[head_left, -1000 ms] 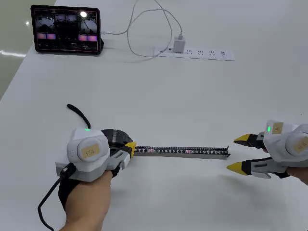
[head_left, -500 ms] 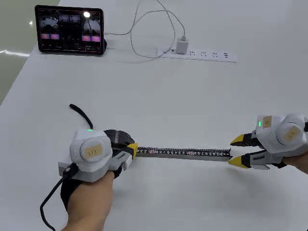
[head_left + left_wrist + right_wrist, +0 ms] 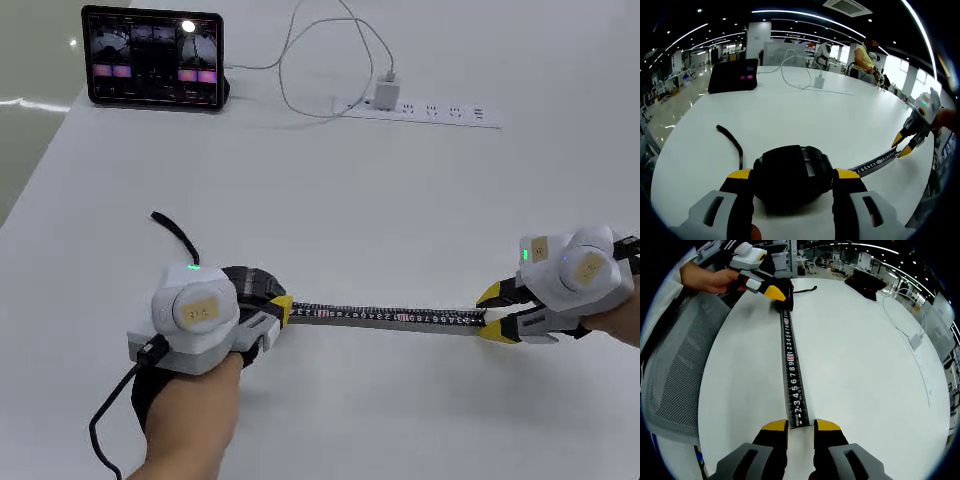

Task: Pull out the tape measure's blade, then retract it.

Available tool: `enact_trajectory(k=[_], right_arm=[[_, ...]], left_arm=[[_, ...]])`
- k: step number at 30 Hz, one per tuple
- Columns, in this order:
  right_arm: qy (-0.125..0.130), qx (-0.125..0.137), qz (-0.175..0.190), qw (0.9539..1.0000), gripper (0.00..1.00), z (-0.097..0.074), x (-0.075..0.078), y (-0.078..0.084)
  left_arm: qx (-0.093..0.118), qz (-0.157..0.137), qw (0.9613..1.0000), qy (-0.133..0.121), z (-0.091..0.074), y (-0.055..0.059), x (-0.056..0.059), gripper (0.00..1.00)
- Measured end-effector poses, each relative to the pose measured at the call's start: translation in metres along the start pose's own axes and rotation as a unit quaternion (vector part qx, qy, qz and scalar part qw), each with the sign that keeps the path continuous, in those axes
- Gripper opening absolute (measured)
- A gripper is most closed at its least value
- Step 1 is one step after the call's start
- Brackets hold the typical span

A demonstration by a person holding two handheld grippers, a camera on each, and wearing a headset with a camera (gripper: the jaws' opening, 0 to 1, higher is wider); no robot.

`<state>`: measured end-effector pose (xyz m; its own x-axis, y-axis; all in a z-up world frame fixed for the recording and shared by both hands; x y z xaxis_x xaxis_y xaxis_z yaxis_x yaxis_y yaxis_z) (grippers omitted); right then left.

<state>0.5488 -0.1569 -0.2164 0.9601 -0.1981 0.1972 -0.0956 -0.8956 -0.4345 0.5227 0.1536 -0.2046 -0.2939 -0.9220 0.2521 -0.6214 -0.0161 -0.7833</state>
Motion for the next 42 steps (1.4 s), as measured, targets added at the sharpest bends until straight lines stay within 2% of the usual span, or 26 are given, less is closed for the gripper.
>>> enact_trajectory(k=[9, 24, 29, 42], right_arm=[[-0.008, -0.007, -0.022, 0.9997, 0.12, 0.0042, 0.0003, 0.0021], [-0.003, -0.009, -0.019, 0.9998, 0.11, 0.0066, 0.0017, 0.0029], [-0.002, -0.009, -0.020, 0.9998, 0.11, 0.0066, 0.0017, 0.0033], [-0.003, -0.010, -0.020, 0.9998, 0.10, 0.0078, 0.0022, 0.0036]], left_arm=[[0.000, -0.001, 1.0000, 0.000, 0.0001, 0.0002, 0.0000, 0.60], [0.003, -0.006, 1.0000, 0.002, -0.0003, 0.0000, -0.0003, 0.60], [0.012, -0.018, 0.9997, 0.005, -0.0009, -0.0009, -0.0010, 0.60], [0.002, -0.012, 0.9999, 0.006, -0.0004, -0.0009, -0.0011, 0.58]])
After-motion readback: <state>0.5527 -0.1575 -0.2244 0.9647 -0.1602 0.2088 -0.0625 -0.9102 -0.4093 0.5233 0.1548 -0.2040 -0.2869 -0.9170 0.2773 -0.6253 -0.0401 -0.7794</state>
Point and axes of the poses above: the centre of the closed fingertips' face, and the gripper's own axes: z roughly forward along the fingers, x roughly to its right, y roughly out of its underside, the point moved 5 cm from there along -z, roughly backward along the fingers, and after that the axes turned 14 degrees about y, right-handed, at the moved point
